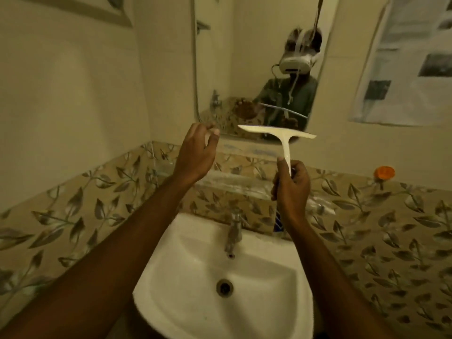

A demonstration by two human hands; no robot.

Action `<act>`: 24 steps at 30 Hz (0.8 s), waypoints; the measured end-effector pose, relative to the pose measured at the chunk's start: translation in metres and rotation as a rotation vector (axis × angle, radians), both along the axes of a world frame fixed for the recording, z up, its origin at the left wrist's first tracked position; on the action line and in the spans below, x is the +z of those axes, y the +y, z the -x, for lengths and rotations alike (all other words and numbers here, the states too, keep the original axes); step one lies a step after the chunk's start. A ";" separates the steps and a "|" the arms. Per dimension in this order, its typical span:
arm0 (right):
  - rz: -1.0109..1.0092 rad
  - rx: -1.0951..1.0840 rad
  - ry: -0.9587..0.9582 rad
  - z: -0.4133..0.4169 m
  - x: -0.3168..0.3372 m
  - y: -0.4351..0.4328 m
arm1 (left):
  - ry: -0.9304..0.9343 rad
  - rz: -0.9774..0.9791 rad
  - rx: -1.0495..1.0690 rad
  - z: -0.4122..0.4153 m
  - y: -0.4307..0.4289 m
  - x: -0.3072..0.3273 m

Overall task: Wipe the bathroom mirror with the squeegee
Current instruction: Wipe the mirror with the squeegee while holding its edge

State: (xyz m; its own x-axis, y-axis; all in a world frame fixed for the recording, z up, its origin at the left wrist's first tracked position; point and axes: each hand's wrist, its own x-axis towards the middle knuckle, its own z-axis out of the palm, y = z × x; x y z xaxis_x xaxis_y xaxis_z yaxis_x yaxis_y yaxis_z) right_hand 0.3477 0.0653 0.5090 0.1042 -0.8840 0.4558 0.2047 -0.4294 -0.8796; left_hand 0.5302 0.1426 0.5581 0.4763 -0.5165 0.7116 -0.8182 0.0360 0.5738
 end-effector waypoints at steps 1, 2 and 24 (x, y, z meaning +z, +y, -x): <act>0.030 -0.018 0.009 -0.008 0.008 -0.005 | 0.009 0.008 0.007 -0.013 -0.007 0.013; 0.056 -0.035 0.019 -0.015 0.015 -0.010 | 0.017 0.009 0.012 -0.026 -0.015 0.025; 0.294 -0.401 -0.081 -0.129 0.174 -0.062 | 0.152 0.139 0.076 -0.162 -0.149 0.212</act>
State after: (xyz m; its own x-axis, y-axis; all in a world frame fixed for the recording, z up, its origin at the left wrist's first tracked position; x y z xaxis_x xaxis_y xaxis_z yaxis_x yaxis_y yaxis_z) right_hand 0.4768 0.0035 0.6830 -0.2632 -0.6805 0.6839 0.0354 -0.7152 -0.6980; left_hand 0.6926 -0.0063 0.7697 0.6174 -0.3774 0.6902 -0.7258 0.0650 0.6848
